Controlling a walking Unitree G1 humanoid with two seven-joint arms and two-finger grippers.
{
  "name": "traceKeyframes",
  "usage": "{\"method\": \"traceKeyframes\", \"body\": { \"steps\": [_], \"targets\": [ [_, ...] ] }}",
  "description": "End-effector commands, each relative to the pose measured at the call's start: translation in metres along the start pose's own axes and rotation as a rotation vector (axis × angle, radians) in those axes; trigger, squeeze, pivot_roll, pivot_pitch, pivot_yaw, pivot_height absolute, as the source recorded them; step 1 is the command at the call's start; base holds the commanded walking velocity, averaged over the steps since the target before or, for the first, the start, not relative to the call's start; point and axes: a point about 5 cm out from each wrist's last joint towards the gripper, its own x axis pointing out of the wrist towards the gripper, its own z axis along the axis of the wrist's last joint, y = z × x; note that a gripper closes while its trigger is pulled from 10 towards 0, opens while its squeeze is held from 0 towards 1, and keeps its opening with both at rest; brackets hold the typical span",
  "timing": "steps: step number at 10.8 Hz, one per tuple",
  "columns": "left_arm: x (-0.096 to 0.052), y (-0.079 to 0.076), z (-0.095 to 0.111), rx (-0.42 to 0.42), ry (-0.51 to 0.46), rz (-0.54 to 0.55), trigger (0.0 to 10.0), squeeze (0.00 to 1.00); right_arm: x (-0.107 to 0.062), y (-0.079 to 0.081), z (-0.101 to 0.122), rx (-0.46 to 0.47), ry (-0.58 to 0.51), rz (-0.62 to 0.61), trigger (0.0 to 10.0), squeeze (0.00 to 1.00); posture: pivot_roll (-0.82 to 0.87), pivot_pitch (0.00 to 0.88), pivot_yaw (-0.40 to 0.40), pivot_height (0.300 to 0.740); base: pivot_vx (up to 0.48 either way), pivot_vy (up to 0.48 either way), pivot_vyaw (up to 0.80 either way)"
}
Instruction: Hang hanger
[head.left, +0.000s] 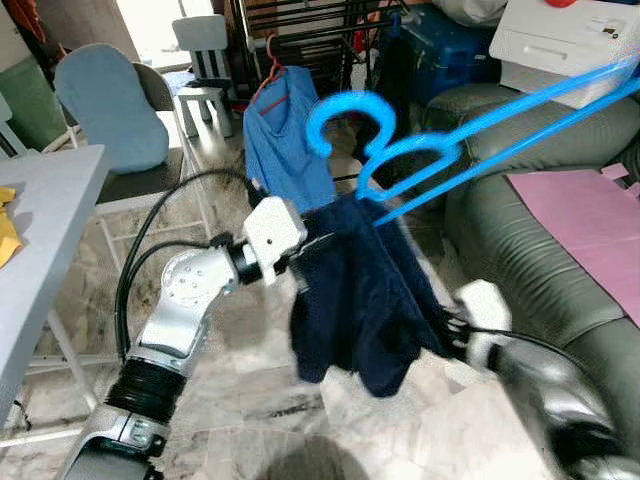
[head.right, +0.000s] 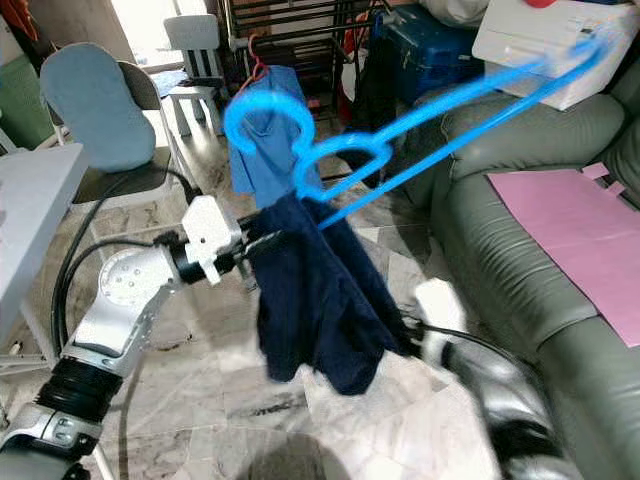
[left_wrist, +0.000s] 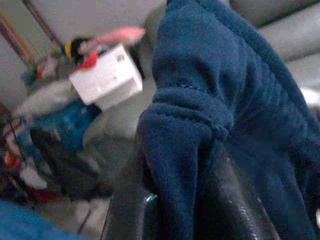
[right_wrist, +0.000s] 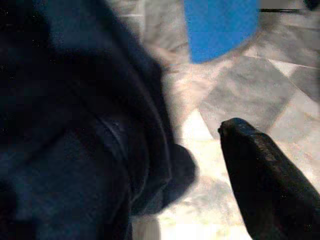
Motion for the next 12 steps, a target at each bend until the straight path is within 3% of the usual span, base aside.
{"method": "traceKeyframes", "body": {
  "steps": [1, 2, 4, 5, 8, 9, 10, 12],
  "targets": [
    [-0.012, 0.015, 0.002, 0.025, -0.011, 0.095, 0.0, 0.00, -0.011, -0.013, -0.001, 0.029, -0.008, -0.048, 0.0, 0.00, -0.12, 0.000, 0.076, 0.740, 0.000, 0.000, 0.00],
    [-0.017, 0.017, -0.004, 0.016, 0.010, 0.110, 0.0, 0.00, -0.016, -0.023, 0.005, 0.042, -0.036, -0.093, 0.0, 0.00, -0.13, 0.000, 0.080, 0.740, 0.000, 0.000, 0.00],
    [-0.034, 0.018, -0.025, -0.014, 0.088, 0.155, 0.0, 0.00, -0.027, -0.055, 0.044, 0.079, -0.210, -0.306, 0.0, 0.00, -0.13, 0.000, 0.080, 0.740, 0.000, 0.000, 0.00],
    [-0.042, 0.017, -0.035, -0.043, 0.119, 0.189, 0.0, 0.00, -0.026, -0.060, 0.068, 0.090, -0.318, -0.357, 0.0, 0.00, -0.12, 0.000, 0.077, 0.740, 0.000, 0.000, 0.00],
    [-0.054, 0.012, -0.049, -0.113, 0.146, 0.251, 0.0, 0.00, -0.025, -0.067, 0.114, 0.127, -0.493, -0.469, 0.0, 0.00, -0.12, 0.000, 0.068, 0.740, 0.000, 0.000, 0.00],
    [-0.055, 0.011, -0.051, -0.119, 0.146, 0.250, 0.0, 0.00, -0.026, -0.069, 0.119, 0.150, -0.505, -0.488, 0.0, 0.00, -0.12, 0.000, 0.068, 0.740, 0.000, 0.000, 0.00],
    [-0.056, 0.003, -0.052, -0.187, 0.119, 0.198, 0.0, 0.00, -0.027, -0.076, 0.128, 0.208, -0.514, -0.547, 0.0, 0.00, -0.12, 0.000, 0.067, 0.740, 0.000, 0.000, 0.00],
    [-0.060, -0.010, -0.058, -0.237, 0.146, 0.100, 0.0, 0.00, -0.027, -0.080, 0.134, 0.256, -0.508, -0.579, 0.0, 0.00, -0.12, 0.000, 0.066, 0.740, 0.000, 0.000, 0.00]
  ]
}}
